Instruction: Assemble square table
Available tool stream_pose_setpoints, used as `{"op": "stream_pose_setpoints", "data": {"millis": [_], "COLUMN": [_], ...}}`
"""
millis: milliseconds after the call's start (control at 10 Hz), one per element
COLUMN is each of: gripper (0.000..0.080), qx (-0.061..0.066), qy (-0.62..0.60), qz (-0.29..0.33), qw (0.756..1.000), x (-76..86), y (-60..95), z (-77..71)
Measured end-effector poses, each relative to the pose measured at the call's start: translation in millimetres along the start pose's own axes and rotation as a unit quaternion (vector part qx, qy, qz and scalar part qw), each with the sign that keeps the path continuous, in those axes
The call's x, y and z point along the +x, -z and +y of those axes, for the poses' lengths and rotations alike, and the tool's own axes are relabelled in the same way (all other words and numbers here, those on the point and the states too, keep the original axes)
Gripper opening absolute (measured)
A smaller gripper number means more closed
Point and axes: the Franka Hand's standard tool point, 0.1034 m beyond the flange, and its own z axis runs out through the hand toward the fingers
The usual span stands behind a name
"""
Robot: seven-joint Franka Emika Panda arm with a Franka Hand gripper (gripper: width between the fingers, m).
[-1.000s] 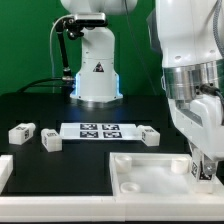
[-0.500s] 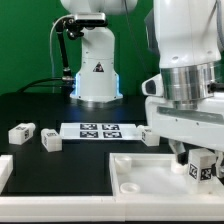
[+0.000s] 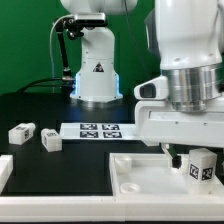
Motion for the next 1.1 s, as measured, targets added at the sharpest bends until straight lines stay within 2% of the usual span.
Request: {"op": "stream_pose_setpoints", "data": {"millis": [100, 200, 400, 500, 700, 800, 900, 1100], "gripper": [0.0649, 0.0649, 0.0647, 0.0647, 0.0335, 0.0293, 0.0293, 0.0293], "qx": [-0.013, -0.017, -0.018, -0.018, -0.02, -0.022, -0.022, -0.02], "qy": [0.099, 0.204, 0.246, 0.233, 0.226, 0.162, 0.145, 0.001], "qz": [0.008, 0.008, 0.006, 0.006, 0.008, 0.01, 0.011, 0.015], "qw": [0.995, 0.979, 0.969, 0.972, 0.974, 0.987, 0.989, 1.0], "x": [-2.8, -6.0, -6.3, -6.4, -2.7, -1.2, -0.8, -0.5], "y": [3.6, 3.2, 1.7, 1.6, 2.3, 2.2, 2.2, 1.9], "z": [-6.0, -8.9, -7.1, -7.1, -3.2, -1.1, -0.7, 0.1]}}
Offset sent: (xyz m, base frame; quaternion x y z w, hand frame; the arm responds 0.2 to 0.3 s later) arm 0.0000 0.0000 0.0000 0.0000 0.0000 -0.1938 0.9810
